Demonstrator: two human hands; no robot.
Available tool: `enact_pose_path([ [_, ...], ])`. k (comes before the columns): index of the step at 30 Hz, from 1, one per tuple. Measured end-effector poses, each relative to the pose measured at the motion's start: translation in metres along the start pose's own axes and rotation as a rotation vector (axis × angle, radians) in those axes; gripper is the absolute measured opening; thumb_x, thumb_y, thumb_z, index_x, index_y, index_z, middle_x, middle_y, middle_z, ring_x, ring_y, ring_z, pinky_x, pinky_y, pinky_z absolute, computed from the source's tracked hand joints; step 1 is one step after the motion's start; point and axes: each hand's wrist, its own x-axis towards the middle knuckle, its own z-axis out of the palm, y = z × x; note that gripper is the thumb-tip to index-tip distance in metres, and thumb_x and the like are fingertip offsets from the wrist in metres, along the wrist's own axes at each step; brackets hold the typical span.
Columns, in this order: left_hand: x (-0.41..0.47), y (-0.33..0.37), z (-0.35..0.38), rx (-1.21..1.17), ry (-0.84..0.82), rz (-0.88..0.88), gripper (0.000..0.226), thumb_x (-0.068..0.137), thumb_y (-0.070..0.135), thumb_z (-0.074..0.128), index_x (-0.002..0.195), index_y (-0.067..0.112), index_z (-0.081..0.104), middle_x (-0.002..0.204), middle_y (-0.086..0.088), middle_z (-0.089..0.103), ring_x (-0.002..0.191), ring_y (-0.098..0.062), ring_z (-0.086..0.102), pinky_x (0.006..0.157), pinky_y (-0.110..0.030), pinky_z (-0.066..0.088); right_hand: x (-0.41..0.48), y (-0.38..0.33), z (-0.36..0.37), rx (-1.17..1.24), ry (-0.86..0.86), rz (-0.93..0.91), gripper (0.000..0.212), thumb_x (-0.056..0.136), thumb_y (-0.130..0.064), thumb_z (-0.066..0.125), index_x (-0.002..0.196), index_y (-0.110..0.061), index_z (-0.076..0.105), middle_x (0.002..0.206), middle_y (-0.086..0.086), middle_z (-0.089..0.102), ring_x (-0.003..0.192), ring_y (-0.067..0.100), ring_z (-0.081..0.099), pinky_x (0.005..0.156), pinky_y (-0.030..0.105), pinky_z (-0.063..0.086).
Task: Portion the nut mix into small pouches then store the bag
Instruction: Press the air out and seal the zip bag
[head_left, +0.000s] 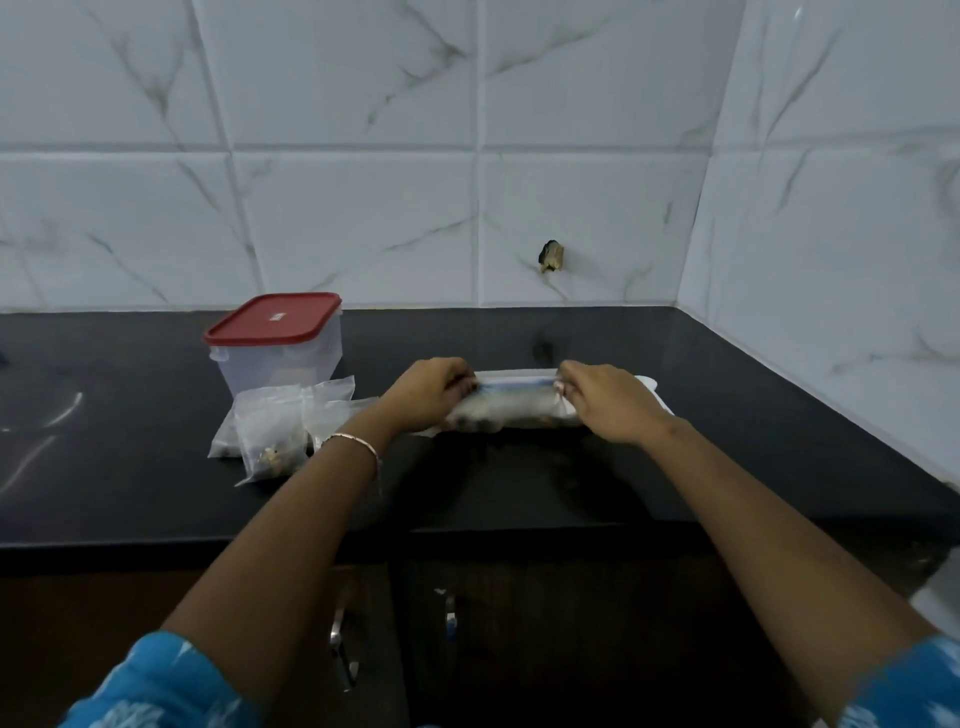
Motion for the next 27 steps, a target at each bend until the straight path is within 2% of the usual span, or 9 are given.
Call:
enact_pose_path([
  [2, 0.009, -0.003, -0.004, -0.157, -0.02, -0.059, 0.01, 0.096, 0.024, 0.057, 0.095, 0.014, 0.057, 0.084, -0.001, 0.059, 0.08, -0.019, 0.055, 0.064, -0.024, 0.036, 0.01, -0.001, -0.003, 0.048, -0.029, 0.038, 0.016, 0.102, -0.035, 0.038, 0.094, -0.022, 0.044, 0.102, 0.008, 0.064, 0.092, 0.033, 0.058, 0.078, 0.044, 0.047],
  [5, 0.023, -0.01, -0.01, -0.303, -0.045, -0.137, 0.024, 0.09, 0.025, 0.067, 0.106, 0.011, 0.055, 0.099, -0.003, 0.059, 0.091, -0.017, 0.056, 0.079, -0.026, 0.043, 0.026, -0.002, -0.004, 0.112, -0.093, 0.099, 0.016, 0.101, -0.036, 0.041, 0.104, -0.02, 0.044, 0.104, 0.004, 0.062, 0.095, 0.029, 0.059, 0.082, 0.044, 0.048],
  [10, 0.042, -0.015, -0.014, -0.213, -0.184, -0.248, 0.033, 0.086, 0.03, 0.071, 0.108, 0.007, 0.064, 0.1, -0.005, 0.061, 0.093, -0.016, 0.056, 0.081, -0.025, 0.043, 0.055, -0.004, -0.004, 0.113, -0.27, 0.195, 0.019, 0.095, -0.033, 0.054, 0.094, -0.014, 0.051, 0.108, 0.011, 0.063, 0.089, 0.022, 0.054, 0.076, 0.033, 0.041],
  [13, 0.051, -0.014, -0.012, -0.09, -0.238, -0.277, 0.031, 0.083, 0.029, 0.075, 0.104, 0.007, 0.07, 0.105, -0.009, 0.066, 0.096, -0.02, 0.059, 0.087, -0.029, 0.047, 0.066, -0.005, -0.008, 0.099, -0.343, 0.269, 0.029, 0.087, -0.035, 0.066, 0.097, -0.009, 0.061, 0.103, 0.012, 0.065, 0.088, 0.022, 0.058, 0.077, 0.033, 0.045],
  [17, 0.055, -0.006, 0.0, 0.224, -0.189, -0.265, 0.025, 0.082, 0.035, 0.073, 0.1, 0.018, 0.068, 0.106, -0.003, 0.066, 0.103, -0.025, 0.061, 0.091, -0.039, 0.051, 0.061, -0.009, -0.005, -0.171, -0.147, 0.298, 0.043, 0.08, -0.051, 0.069, 0.106, -0.019, 0.059, 0.105, 0.001, 0.063, 0.101, 0.023, 0.06, 0.078, 0.033, 0.042],
  [20, 0.05, 0.008, 0.016, 0.569, -0.07, -0.183, 0.026, 0.087, 0.027, 0.062, 0.113, 0.022, 0.062, 0.122, -0.005, 0.057, 0.116, -0.027, 0.051, 0.096, -0.044, 0.043, 0.055, -0.015, 0.008, -0.367, 0.063, 0.188, 0.045, 0.08, -0.044, 0.07, 0.114, -0.018, 0.056, 0.117, 0.005, 0.059, 0.112, 0.026, 0.053, 0.091, 0.04, 0.039],
  [23, 0.045, 0.019, 0.027, 0.841, 0.052, -0.007, 0.026, 0.089, 0.018, 0.059, 0.115, 0.021, 0.062, 0.123, -0.004, 0.056, 0.119, -0.026, 0.048, 0.096, -0.041, 0.037, 0.049, -0.024, 0.019, -0.539, 0.224, 0.001, 0.03, 0.08, -0.027, 0.071, 0.107, -0.02, 0.059, 0.113, 0.004, 0.057, 0.109, 0.024, 0.05, 0.092, 0.039, 0.036],
  [25, 0.041, 0.021, 0.03, 0.826, 0.031, 0.059, 0.025, 0.089, 0.011, 0.06, 0.114, 0.013, 0.064, 0.12, -0.006, 0.057, 0.113, -0.026, 0.053, 0.09, -0.037, 0.043, 0.043, -0.025, 0.022, -0.585, 0.217, -0.134, 0.017, 0.081, -0.017, 0.067, 0.098, -0.021, 0.064, 0.105, 0.002, 0.061, 0.103, 0.023, 0.053, 0.091, 0.037, 0.037],
  [27, 0.035, 0.016, 0.03, 0.647, -0.028, 0.013, 0.027, 0.086, 0.008, 0.063, 0.113, 0.01, 0.063, 0.119, -0.008, 0.056, 0.109, -0.028, 0.057, 0.085, -0.035, 0.046, 0.034, -0.02, 0.022, -0.48, 0.161, -0.16, 0.014, 0.084, -0.011, 0.061, 0.095, -0.02, 0.066, 0.1, 0.001, 0.064, 0.097, 0.023, 0.057, 0.085, 0.032, 0.039],
])
